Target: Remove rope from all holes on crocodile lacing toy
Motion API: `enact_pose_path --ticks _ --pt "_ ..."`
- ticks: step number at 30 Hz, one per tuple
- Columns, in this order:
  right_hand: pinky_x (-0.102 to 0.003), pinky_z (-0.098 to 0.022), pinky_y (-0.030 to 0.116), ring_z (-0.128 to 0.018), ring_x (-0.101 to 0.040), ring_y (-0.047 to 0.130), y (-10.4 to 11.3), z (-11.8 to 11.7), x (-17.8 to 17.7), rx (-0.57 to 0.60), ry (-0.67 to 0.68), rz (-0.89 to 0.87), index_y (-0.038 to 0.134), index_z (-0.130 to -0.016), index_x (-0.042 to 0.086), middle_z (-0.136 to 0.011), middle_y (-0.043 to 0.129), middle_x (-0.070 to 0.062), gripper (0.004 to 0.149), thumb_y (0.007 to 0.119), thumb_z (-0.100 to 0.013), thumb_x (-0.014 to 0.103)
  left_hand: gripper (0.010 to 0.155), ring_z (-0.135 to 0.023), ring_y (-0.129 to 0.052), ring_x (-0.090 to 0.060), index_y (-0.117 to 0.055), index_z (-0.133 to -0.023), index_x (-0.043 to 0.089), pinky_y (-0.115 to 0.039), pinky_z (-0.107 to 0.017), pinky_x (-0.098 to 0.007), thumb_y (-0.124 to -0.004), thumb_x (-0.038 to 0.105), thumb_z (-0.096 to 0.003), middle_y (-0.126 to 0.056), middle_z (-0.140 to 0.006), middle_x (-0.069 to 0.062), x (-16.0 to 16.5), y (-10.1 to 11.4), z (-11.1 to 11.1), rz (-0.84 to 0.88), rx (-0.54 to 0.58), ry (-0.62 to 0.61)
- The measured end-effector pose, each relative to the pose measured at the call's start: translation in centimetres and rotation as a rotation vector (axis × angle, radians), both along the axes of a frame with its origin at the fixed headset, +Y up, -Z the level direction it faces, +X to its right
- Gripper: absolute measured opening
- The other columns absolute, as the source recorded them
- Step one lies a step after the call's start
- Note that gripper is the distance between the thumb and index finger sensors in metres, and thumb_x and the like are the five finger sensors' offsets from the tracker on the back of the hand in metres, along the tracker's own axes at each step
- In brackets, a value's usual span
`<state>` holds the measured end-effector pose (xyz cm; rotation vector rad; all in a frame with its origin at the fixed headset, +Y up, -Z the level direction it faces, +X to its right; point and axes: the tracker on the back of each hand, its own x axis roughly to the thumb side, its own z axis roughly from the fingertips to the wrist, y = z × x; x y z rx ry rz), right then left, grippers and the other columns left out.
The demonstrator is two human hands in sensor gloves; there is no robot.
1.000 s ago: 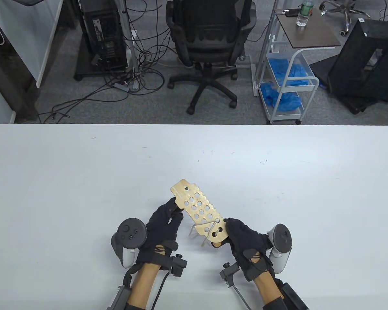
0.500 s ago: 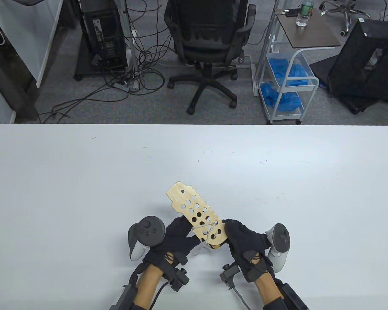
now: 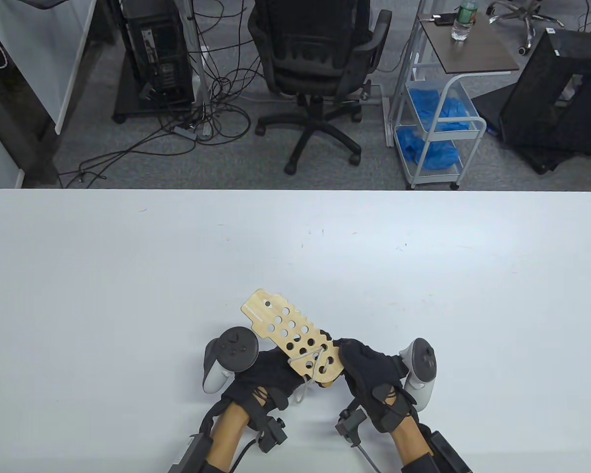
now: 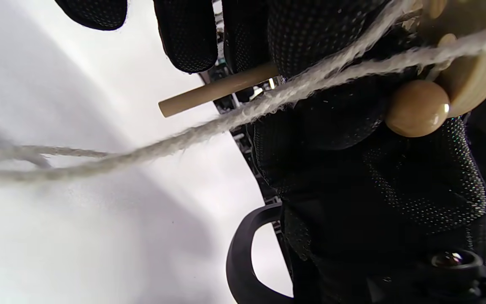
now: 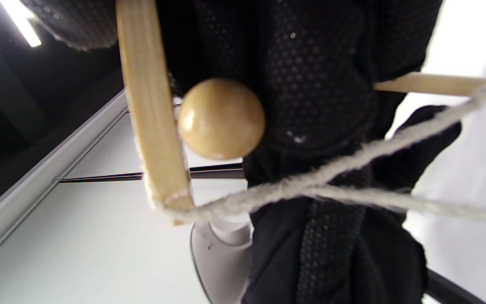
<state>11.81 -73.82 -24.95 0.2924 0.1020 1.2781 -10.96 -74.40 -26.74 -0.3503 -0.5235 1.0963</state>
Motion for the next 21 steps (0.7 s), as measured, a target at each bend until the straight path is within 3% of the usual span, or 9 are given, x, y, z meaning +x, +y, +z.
enact_pose_path --ticks 7,21 --pt "-0.062 -0.044 0.076 -0.037 -0.037 0.101 0.21 0.02 -0.30 0.009 0.054 -0.020 0.084 -0.070 0.002 -0.058 0.100 -0.021 0.049 0.076 -0.043 0.042 0.067 -0.097 -0.080 -0.032 -0.059 -0.110 0.044 -0.059 -0.071 -0.070 -0.082 0.028 -0.0493 -0.085 -0.108 0.000 0.25 -0.32 -0.09 0.050 -0.090 -0.096" --pt "-0.063 -0.043 0.077 -0.037 -0.037 0.102 -0.05 0.06 -0.67 -0.003 0.077 -0.010 0.084 -0.070 0.002 -0.058 0.100 -0.021 0.049 0.076 -0.043 0.041 0.057 -0.074 -0.092 -0.022 -0.076 -0.101 0.039 -0.065 -0.069 -0.065 -0.088 0.028 -0.0462 -0.094 -0.091 -0.002 -0.13 0.58 -0.16 -0.042 0.020 -0.001"
